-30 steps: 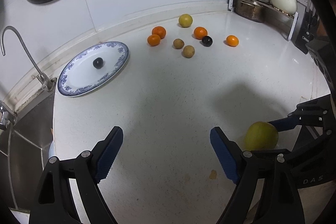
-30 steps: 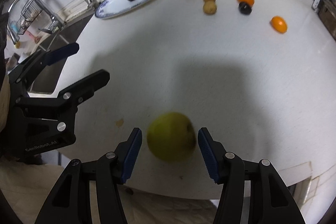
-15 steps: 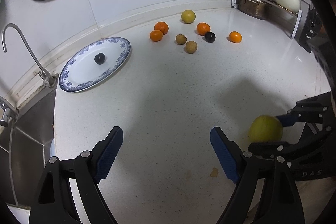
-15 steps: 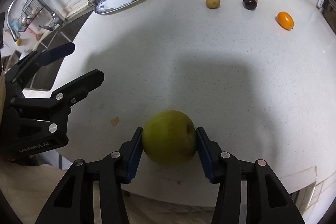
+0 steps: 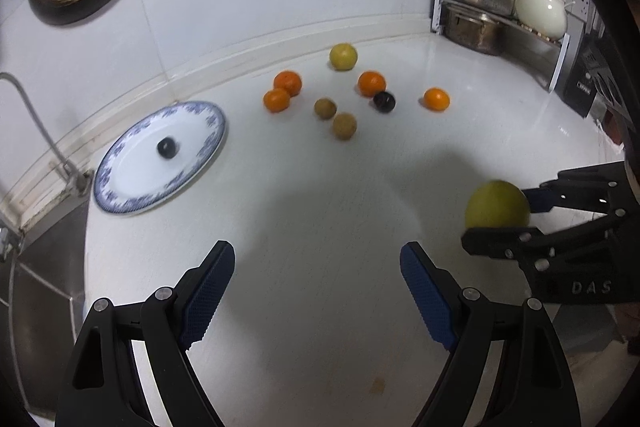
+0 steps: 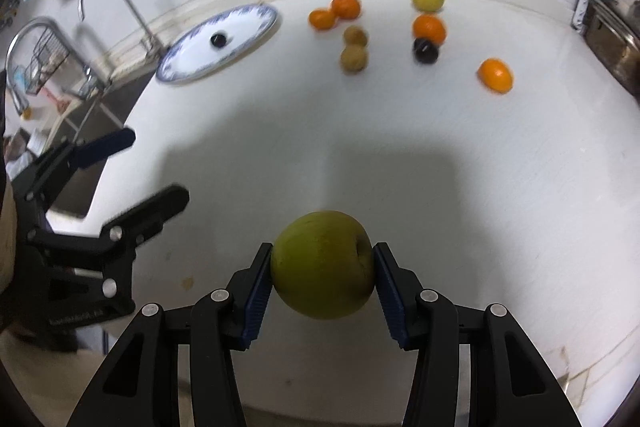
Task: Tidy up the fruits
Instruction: 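Grasp small brown kiwi with left gripper while right gripper holds pomelo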
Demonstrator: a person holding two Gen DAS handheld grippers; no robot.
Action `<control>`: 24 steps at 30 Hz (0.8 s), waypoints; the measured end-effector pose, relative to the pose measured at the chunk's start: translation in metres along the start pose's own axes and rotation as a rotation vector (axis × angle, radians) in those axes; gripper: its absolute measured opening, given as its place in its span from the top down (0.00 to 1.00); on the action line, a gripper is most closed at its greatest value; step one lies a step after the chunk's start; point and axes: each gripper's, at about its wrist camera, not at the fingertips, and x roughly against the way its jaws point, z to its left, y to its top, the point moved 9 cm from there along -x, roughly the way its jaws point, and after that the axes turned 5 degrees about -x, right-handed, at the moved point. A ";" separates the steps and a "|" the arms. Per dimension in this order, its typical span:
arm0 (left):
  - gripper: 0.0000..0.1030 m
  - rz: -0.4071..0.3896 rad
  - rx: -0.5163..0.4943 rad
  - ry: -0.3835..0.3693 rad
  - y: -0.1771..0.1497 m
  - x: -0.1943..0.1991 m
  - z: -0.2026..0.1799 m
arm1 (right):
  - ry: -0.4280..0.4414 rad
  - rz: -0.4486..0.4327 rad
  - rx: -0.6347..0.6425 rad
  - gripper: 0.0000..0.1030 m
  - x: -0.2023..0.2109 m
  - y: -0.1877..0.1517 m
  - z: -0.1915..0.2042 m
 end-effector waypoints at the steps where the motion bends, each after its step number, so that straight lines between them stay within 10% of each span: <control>1: 0.18 -0.004 0.001 -0.005 0.005 -0.003 -0.001 | -0.003 -0.015 -0.005 0.51 0.002 0.004 -0.004; 24: 0.30 -0.026 -0.018 -0.051 0.097 -0.115 -0.016 | -0.090 -0.151 -0.063 0.51 -0.024 0.094 -0.081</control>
